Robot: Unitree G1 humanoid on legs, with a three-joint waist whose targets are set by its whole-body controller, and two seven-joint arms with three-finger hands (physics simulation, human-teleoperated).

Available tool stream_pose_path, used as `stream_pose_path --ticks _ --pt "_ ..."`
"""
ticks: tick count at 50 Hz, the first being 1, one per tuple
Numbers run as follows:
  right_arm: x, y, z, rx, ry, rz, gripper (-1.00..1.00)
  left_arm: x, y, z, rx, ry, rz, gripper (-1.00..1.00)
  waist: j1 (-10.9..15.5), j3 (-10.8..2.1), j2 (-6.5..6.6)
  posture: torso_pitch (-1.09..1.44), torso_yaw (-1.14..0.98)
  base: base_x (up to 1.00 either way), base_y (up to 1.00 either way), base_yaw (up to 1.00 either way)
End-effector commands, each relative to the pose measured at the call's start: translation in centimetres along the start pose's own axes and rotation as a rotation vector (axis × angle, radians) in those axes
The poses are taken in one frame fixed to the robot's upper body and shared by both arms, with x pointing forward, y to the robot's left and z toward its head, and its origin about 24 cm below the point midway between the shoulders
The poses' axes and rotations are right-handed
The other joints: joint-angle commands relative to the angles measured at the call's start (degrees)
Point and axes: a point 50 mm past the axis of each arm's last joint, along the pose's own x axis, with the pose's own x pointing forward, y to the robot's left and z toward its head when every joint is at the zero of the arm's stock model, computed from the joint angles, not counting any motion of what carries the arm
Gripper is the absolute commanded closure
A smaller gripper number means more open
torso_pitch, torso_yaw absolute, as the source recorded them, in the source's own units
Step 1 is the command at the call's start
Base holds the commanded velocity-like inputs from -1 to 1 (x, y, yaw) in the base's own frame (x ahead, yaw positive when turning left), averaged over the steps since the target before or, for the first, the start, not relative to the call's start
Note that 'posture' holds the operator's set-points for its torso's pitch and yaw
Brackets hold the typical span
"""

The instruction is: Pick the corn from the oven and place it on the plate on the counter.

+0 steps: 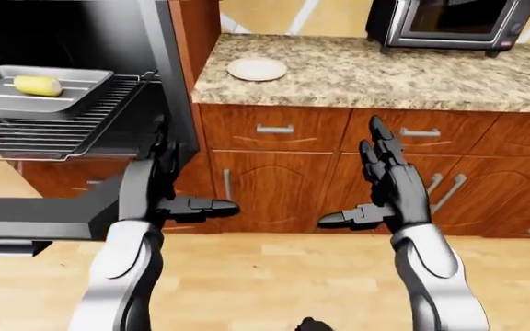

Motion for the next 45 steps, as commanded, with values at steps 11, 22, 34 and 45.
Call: stream_pose_path --ticks 11,22,34,45 --pt "-0.5 0.6 2.2 -0.053 -0.093 0.045 -1.00 -0.5 0.0 1.9 -0.008 -0.071 -0.013 -1.00 -0.6 -1.09 -5.66 0.00 0.00 0.00 -0.57 0.11" --pt "-1.6 1.9 6.7 -0.073 -0.165 0.121 -1.00 -1.8 1.2 2.6 -0.020 -0.082 -0.003 -1.00 2.6 -0.22 -3.92 0.00 0.00 0.00 0.00 1.00" --pt "-1.1 2.6 6.5 -0.080 -0.165 0.130 -1.00 -1.9 1.6 2.4 -0.032 -0.084 0.000 -1.00 3.7 0.64 -5.28 0.00 0.00 0.00 0.00 1.00" --pt "-0.6 2.3 6.1 -0.085 -0.156 0.093 -1.00 -1.8 1.3 2.1 -0.025 -0.072 -0.014 -1.00 3.3 -0.41 -2.90 0.00 0.00 0.00 0.00 1.00"
